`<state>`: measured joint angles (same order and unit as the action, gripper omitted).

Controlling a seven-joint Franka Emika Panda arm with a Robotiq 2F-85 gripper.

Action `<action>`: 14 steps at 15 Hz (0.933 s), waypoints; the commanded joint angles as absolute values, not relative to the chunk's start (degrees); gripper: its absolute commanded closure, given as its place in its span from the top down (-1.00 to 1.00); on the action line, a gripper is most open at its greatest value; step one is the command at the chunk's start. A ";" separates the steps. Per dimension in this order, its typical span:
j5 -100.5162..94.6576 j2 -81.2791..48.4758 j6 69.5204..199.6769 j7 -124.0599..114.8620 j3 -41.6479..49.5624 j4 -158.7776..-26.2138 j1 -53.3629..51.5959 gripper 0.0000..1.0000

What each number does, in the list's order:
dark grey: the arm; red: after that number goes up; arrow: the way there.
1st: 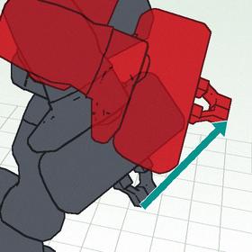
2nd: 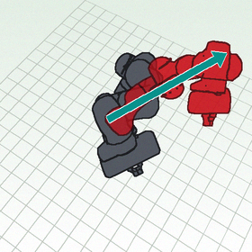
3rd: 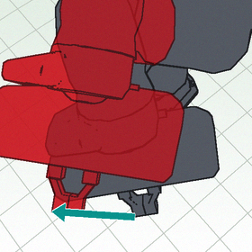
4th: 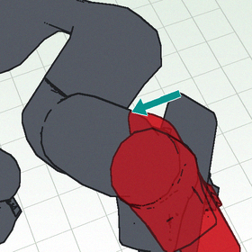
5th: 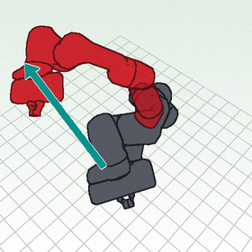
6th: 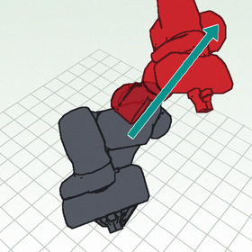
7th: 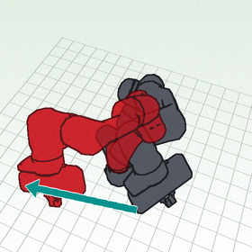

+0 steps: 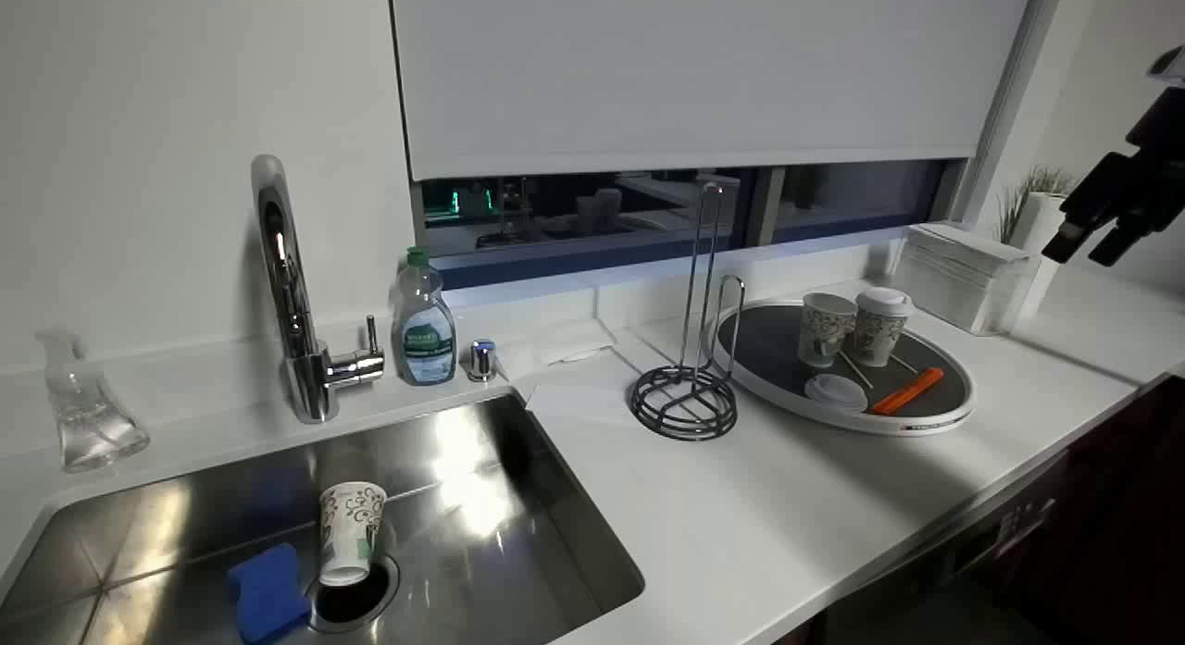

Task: Pick up the orange pack from the tray and put it inside the paper cup on the left

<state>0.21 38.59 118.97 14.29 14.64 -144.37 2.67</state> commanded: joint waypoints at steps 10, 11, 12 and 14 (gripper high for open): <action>2.86 22.35 129.77 -4.80 9.10 -140.93 6.50 1.00; 2.41 19.32 132.71 -7.86 8.22 -140.46 7.15 1.00; 2.01 16.19 134.81 -10.84 7.48 -139.78 7.70 1.00; 0.58 10.04 139.13 -15.96 6.93 -138.66 9.37 1.00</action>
